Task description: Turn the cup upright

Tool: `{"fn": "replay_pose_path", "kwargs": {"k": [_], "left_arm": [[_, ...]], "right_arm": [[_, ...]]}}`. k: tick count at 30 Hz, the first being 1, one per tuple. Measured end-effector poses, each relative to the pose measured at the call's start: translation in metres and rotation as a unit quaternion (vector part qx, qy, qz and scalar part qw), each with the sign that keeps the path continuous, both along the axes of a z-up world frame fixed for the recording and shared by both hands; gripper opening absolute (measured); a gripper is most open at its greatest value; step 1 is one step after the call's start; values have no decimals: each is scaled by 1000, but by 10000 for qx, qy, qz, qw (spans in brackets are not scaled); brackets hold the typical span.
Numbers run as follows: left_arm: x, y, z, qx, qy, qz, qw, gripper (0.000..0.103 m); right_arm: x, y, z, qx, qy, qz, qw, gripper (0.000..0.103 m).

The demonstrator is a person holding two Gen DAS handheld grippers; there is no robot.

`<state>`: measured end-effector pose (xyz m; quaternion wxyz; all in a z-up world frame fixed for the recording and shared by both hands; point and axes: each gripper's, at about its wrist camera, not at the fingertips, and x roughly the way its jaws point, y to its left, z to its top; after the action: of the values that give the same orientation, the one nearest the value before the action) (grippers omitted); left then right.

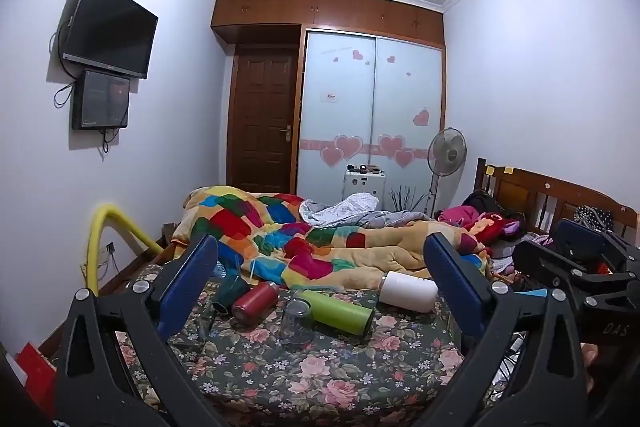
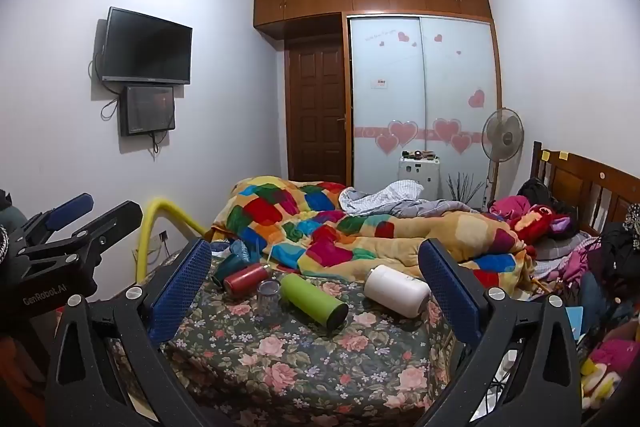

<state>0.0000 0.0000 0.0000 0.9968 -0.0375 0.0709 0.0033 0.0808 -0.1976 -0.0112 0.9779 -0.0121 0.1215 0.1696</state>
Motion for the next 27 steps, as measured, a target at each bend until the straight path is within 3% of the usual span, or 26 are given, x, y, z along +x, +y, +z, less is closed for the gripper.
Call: {"fn": "replay_pose_path", "kwargs": {"k": [27], "left_arm": [[6, -7, -6, 49, 73, -5, 10000, 103]], "right_arm": [[3, 0, -2, -1, 26, -6, 10000, 103]]}}
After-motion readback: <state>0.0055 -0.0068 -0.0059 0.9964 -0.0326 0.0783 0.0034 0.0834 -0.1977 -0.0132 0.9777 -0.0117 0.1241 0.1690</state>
